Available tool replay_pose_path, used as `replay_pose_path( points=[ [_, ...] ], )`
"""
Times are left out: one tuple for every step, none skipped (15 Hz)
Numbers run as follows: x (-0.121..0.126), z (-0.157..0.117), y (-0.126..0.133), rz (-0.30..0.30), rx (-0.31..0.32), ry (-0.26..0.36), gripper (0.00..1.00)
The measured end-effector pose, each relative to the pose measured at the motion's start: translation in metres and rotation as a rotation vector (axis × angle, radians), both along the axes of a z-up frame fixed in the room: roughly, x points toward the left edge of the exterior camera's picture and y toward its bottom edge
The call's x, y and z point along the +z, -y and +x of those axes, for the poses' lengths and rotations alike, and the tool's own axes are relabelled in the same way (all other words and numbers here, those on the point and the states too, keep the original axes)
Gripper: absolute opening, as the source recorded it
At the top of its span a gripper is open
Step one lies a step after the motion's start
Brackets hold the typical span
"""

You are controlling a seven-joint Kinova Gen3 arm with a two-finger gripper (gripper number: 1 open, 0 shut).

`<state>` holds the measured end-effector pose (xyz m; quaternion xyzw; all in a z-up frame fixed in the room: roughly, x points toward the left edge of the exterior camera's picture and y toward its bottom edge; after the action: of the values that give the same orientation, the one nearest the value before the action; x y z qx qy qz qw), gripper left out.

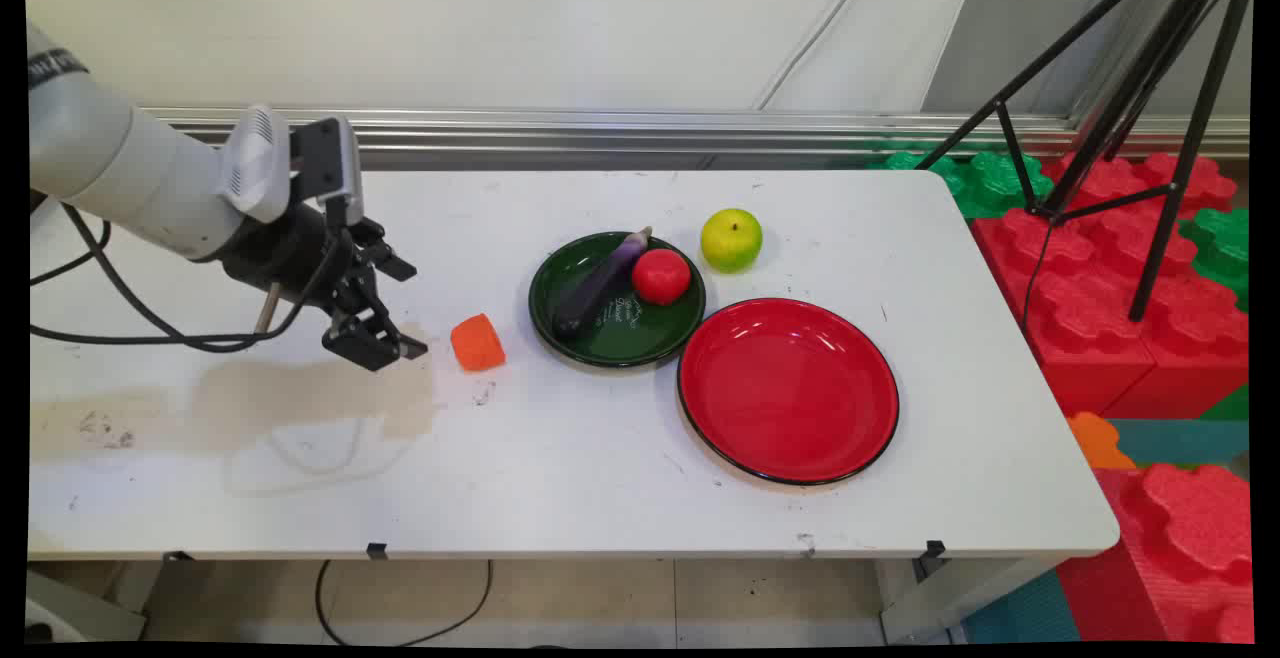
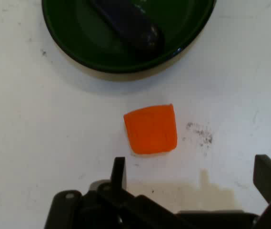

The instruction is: Pick up the eggplant from the green plate

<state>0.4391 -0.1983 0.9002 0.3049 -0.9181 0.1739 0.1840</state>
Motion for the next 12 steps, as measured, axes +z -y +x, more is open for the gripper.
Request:
replay_pose_path(
  points=[
    [0.002,0.000,-0.001,-0.004,0.006,-0.006,1.00],
    [0.004,0.000,-0.001,-0.009,0.012,-0.013,1.00],
    [0.007,-0.001,0.000,-0.016,0.020,-0.022,1.00],
    [0.009,-0.002,0.001,-0.022,0.027,-0.031,1.00],
    [0.013,-0.005,0.003,-0.030,0.037,-0.043,1.00],
    [0.015,-0.007,0.004,-0.036,0.045,-0.052,1.00],
    [0.018,-0.010,0.007,-0.042,0.055,-0.063,1.00],
    [0.019,-0.013,0.010,-0.046,0.063,-0.071,1.00],
    [0.021,-0.018,0.013,-0.050,0.074,-0.081,1.00],
    [0.023,-0.024,0.019,-0.056,0.087,-0.092,1.00],
    [0.024,-0.031,0.025,-0.060,0.100,-0.102,1.00],
    [0.024,-0.036,0.031,-0.063,0.110,-0.108,1.00]
  ],
)
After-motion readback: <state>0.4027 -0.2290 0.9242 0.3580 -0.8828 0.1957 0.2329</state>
